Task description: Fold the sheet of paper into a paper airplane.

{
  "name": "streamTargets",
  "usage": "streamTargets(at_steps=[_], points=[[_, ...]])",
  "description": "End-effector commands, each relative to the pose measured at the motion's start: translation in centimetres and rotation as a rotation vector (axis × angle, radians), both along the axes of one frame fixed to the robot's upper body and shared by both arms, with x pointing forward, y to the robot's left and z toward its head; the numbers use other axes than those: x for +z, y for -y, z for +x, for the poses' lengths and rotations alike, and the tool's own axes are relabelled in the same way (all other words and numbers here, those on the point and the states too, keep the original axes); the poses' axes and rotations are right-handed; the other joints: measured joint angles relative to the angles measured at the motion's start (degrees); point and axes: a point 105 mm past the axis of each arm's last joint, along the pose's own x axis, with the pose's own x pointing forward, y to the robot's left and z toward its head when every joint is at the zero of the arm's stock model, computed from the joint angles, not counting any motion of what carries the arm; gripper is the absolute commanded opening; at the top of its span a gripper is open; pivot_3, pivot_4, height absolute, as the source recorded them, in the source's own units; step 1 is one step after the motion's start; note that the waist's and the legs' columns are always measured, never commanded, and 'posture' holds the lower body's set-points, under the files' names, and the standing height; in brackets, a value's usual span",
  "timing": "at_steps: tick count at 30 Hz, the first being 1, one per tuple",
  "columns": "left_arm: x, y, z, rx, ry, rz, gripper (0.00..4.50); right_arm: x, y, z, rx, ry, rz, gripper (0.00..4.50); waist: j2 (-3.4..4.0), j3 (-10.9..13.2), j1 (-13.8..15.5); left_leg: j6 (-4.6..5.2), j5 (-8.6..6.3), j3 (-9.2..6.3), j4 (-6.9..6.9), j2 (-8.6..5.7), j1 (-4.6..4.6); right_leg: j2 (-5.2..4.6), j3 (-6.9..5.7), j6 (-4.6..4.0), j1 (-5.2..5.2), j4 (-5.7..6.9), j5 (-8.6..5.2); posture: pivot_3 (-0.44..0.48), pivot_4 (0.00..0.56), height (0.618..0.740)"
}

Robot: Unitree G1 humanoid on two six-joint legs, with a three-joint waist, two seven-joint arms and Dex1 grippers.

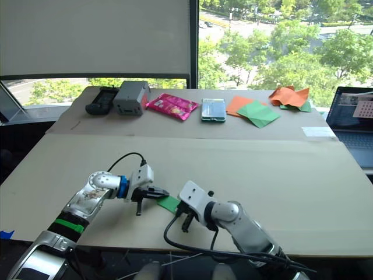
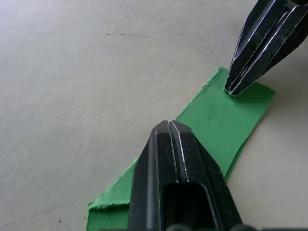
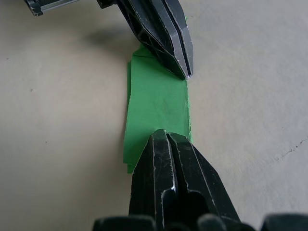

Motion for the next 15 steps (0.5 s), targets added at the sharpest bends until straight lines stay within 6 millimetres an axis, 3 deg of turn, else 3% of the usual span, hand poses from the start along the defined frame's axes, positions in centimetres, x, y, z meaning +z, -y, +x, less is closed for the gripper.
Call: streamTargets(at_steps=[1,8,15], points=[[-2.7,-2.3,-0.7,0.048,-0.076,0.112,0.00,-3.0,1.8,-0.5,-0.060,-0.113,-0.102,0.02,0.00,0.0,0.0,0.00,0.00,0.00,-0.01,0.00,0.01,0.00,0.00,0.00,0.00,0.00,0.00,0.000,0.150,0.720],[-3.6,-4.4,-0.7,0.083,-0.092,0.168,0.00,-2.9,1.8,-0.4,-0.058,-0.113,-0.103,0.02,0.01,-0.1,-0.2,0.00,0.00,0.00,-0.08,0.00,0.07,-0.01,0.00,-0.01,-0.01,-0.01,-0.01,0.000,0.150,0.720],[-3.7,-5.2,-0.4,0.103,-0.093,0.180,0.00,-2.9,1.8,-0.4,-0.054,-0.114,-0.105,0.02,0.01,-0.1,-0.2,-0.01,-0.01,0.00,-0.19,0.01,0.14,-0.02,0.00,-0.04,-0.02,-0.01,-0.02,0.000,0.150,0.720]])
